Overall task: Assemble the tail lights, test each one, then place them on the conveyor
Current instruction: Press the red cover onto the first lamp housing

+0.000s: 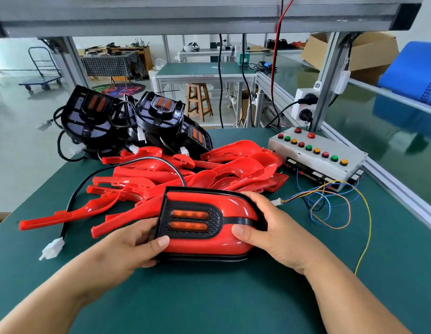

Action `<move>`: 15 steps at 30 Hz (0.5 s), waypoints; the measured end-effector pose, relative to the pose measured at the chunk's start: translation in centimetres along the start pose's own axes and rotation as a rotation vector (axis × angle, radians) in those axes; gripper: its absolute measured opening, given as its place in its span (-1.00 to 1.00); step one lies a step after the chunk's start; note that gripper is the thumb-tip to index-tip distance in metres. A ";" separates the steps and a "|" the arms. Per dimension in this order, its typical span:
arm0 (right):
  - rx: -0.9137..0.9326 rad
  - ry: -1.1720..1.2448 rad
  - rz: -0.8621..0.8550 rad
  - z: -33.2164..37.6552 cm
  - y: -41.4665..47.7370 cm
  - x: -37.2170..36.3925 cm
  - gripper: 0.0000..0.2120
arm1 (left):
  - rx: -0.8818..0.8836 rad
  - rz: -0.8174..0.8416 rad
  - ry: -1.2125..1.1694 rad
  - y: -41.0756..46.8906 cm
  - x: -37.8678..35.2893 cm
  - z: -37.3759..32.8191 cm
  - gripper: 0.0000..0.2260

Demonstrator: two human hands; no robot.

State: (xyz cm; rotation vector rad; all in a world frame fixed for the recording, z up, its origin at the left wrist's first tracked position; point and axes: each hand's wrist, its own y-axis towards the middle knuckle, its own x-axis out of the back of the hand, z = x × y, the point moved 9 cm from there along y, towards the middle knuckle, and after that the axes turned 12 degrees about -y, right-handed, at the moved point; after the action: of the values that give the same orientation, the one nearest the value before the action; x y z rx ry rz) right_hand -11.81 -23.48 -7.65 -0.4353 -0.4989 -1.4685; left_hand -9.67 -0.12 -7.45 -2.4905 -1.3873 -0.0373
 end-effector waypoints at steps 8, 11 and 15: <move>0.008 0.037 0.027 0.3 0.2 -0.2 -0.48 | 0.131 -0.079 -0.144 0.3 0.5 0.8 -0.59; 0.007 0.019 0.035 0.3 0.3 -0.3 -0.49 | 0.157 -0.038 -0.144 0.5 0.1 0.7 -0.58; 0.002 0.012 0.026 0.3 0.3 -0.3 -0.48 | 0.155 -0.013 -0.143 0.6 0.2 0.9 -0.55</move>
State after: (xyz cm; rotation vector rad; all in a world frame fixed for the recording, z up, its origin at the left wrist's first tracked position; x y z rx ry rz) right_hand -11.54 -23.09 -7.58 -0.4303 -0.4831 -1.4446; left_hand -9.18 -0.03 -8.40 -2.3959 -1.4042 0.2409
